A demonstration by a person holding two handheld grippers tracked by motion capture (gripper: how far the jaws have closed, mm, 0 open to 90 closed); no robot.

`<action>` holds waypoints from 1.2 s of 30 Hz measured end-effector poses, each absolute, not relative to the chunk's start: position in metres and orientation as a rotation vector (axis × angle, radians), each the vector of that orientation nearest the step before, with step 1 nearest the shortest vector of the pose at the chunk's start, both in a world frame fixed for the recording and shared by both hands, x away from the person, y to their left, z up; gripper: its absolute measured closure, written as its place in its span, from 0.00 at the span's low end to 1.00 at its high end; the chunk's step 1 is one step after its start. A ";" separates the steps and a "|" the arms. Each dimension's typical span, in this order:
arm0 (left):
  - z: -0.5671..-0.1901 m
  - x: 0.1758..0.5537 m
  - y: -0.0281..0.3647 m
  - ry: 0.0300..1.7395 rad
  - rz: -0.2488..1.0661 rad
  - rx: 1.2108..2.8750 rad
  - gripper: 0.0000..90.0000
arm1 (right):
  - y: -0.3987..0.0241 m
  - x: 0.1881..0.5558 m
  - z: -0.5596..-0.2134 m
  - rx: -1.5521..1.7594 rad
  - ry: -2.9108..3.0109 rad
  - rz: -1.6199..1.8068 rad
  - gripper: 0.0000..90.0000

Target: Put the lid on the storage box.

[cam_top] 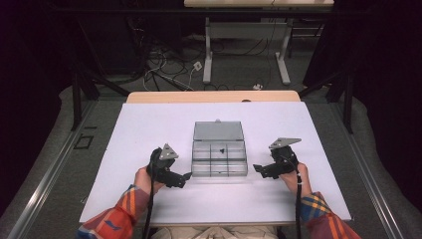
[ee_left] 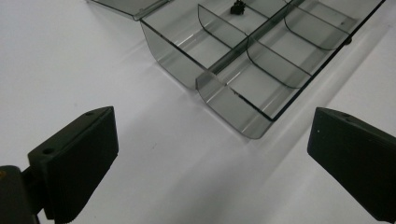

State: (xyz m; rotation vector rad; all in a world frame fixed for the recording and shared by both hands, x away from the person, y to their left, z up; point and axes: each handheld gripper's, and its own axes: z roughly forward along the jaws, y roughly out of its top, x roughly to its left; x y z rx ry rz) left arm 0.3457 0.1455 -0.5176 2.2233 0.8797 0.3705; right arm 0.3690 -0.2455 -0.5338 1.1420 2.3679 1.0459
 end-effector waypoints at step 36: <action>-0.510 0.399 0.093 0.916 0.348 2.229 0.00 | -0.246 0.372 -0.536 1.139 2.387 1.057 0.06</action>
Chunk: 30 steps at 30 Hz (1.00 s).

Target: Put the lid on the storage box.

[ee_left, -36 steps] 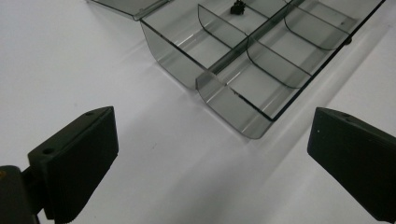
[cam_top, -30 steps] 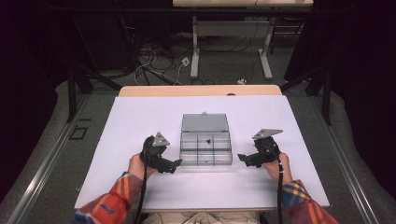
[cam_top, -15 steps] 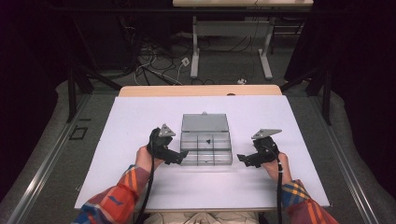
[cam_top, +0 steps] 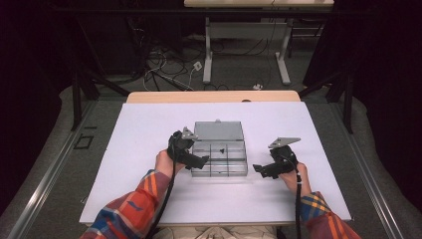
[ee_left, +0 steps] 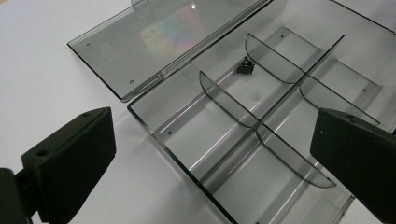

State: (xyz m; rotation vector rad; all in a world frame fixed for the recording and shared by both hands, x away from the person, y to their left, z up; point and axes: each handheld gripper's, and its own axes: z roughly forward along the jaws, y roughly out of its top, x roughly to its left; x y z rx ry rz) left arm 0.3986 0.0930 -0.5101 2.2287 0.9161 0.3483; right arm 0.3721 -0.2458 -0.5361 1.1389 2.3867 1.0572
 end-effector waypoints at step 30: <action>-0.531 0.407 0.051 0.878 0.276 2.351 0.52 | -0.248 0.374 -0.538 1.153 2.397 1.065 0.07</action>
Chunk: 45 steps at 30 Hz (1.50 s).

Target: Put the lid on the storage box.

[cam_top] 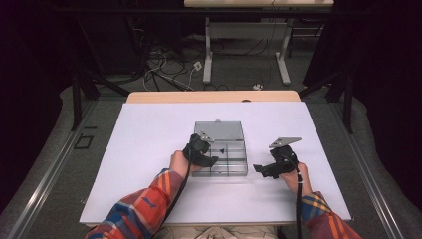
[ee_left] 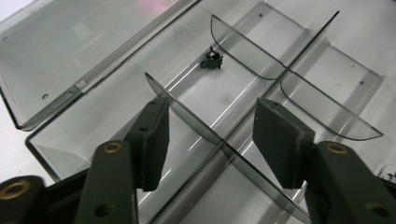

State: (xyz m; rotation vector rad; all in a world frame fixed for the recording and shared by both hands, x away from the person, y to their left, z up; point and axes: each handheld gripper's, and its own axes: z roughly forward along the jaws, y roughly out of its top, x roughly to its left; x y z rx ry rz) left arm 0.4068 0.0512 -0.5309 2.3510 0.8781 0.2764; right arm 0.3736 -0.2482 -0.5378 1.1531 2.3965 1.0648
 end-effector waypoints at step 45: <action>-0.538 0.405 0.049 0.877 0.238 2.400 0.61 | -0.231 0.402 -0.536 1.218 2.357 1.067 0.49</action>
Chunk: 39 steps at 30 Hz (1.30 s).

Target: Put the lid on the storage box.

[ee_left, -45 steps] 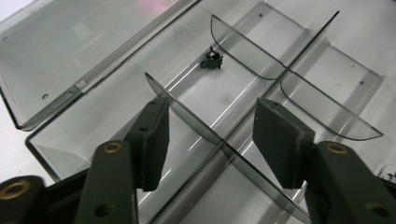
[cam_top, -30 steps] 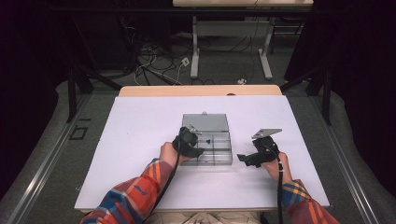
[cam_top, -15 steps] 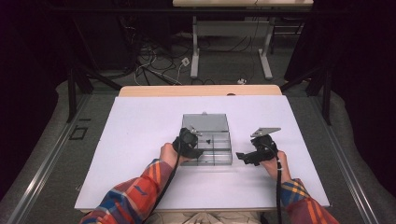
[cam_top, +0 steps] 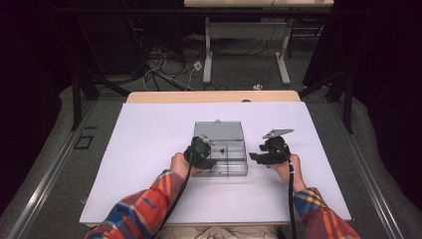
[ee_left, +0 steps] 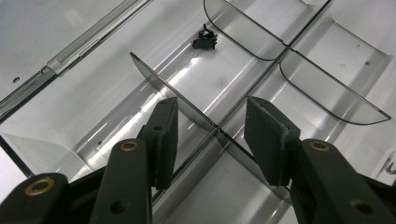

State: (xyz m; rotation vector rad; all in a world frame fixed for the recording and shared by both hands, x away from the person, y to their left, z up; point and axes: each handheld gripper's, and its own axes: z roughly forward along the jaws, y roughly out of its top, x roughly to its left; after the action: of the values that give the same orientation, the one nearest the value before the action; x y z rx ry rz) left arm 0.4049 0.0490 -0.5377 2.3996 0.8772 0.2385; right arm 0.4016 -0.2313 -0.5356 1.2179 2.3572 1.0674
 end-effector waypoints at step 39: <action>-0.538 0.405 0.049 0.874 0.243 2.397 0.61 | -0.207 0.450 -0.540 1.336 2.297 1.075 1.00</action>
State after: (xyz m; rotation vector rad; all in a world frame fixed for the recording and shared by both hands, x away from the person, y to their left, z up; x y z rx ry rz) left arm 0.4046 0.0493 -0.5379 2.3974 0.8742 0.2427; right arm 0.4502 -0.2066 -0.5401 1.3365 2.2965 1.0750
